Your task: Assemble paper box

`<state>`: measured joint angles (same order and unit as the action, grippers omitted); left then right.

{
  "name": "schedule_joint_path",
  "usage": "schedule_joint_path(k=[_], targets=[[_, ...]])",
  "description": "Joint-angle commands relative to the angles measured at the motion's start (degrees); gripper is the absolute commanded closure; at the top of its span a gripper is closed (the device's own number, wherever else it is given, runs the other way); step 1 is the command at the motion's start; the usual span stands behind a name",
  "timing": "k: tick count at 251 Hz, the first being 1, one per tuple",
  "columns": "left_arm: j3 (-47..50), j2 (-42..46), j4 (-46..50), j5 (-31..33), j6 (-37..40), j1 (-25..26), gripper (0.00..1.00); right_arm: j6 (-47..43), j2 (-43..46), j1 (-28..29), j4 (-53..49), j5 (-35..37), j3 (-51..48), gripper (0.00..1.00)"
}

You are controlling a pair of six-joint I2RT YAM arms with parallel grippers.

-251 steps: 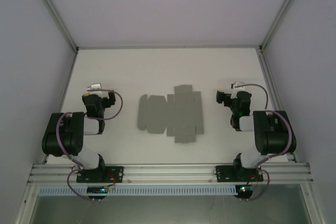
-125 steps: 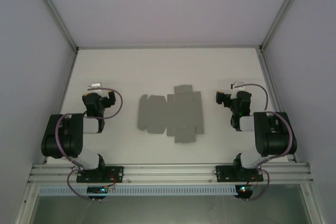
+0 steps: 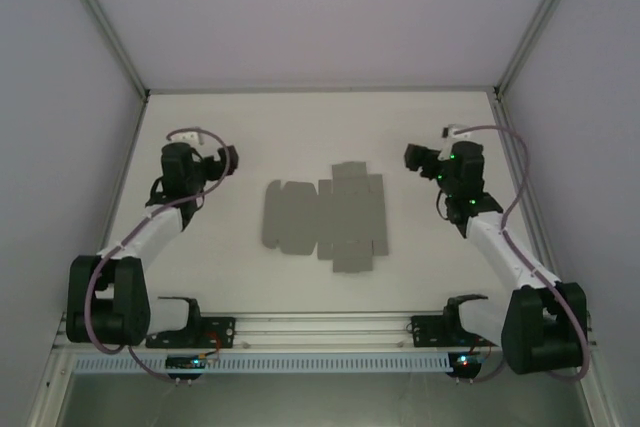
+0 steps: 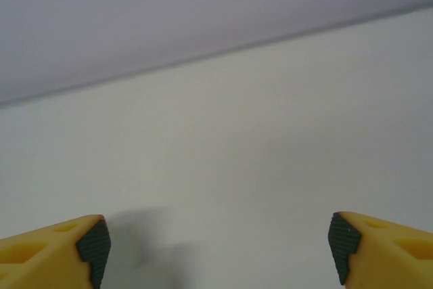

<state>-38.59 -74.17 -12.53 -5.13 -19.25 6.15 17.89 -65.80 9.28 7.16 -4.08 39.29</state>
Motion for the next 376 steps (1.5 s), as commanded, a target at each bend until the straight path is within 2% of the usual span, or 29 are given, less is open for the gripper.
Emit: schedule_joint_path(k=[1, 38, 68, 93, 137, 169, 190, 213, 254, 300, 318, 346, 362, 376], targets=[[-1.83, -3.31, 9.15, -11.49, -4.92, 2.89, 0.0, 6.36, -3.29, 6.79, -8.77, -7.72, 1.55, 0.21], [-3.79, -9.44, 11.47, -20.97, -5.43, 6.68, 0.01, 7.0, -12.59, 13.9, -7.72, -10.22, 4.35, 0.35], [-4.4, -13.1, 12.97, -25.69, -5.63, 8.47, 0.0, 7.35, -20.41, 15.31, -9.06, -12.52, 6.84, 0.42], [-3.92, -14.28, 12.69, -28.71, -5.72, 9.43, 0.0, 7.51, -24.17, 15.91, -8.7, -10.48, 6.69, 0.46], [-2.31, -14.11, 11.84, -30.72, -6.02, 10.52, 0.05, 8.45, -27.63, 16.46, -6.96, -8.05, 4.32, 0.47], [-1.69, -14.84, 13.1, -27.9, -5.54, 11.42, 0.1, 9.42, -29.33, 16.49, -4.72, -8.09, 2.62, 0.47], [-0.39, -14.91, 11.58, -28.42, -6.22, 11.56, 0.13, 9.69, -30.32, 16.44, -3.64, -7.97, 1.91, 0.47], [0.65, -15.03, 7.58, -30.92, -8.29, 11.69, 0.2, 9.46, -31.38, 16.47, -2.64, -8.47, 1.58, 0.46], [1.58, -16.2, 0.14, -35.85, -12.91, 12.03, 0.41, 9.68, -31.93, 16.42, 0.02, -8.42, 0.83, 0.47], [2.47, -16.63, -4.99, -36.47, -16.23, 12.1, 0.86, 9.99, -30.86, 16.24, 0.01, -9.8, 1.35, 0.45], [2.63, -15.55, -6.69, -35.89, -16.99, 12.26, 1.0, 9.23, -28.97, 15.45, -1.4, -11.16, 2.29, 0.41], [1.75, -13.01, -8.21, -35.5, -17.84, 11.47, 1.0, 6.3, -24.03, 13.89, -5.2, -11.75, 4.13, 0.31], [0.82, -11.52, -10.14, -37.39, -20.2, 10.6, 1.0, 4.78, -20.14, 12.59, -7.48, -12.02, 4.91, 0.22], [0.1, -10.14, -13.08, -40.15, -22.96, 9.49, 1.0, 3.87, -16.47, 11.1, -8.94, -13.19, 5.0, 0.18]])
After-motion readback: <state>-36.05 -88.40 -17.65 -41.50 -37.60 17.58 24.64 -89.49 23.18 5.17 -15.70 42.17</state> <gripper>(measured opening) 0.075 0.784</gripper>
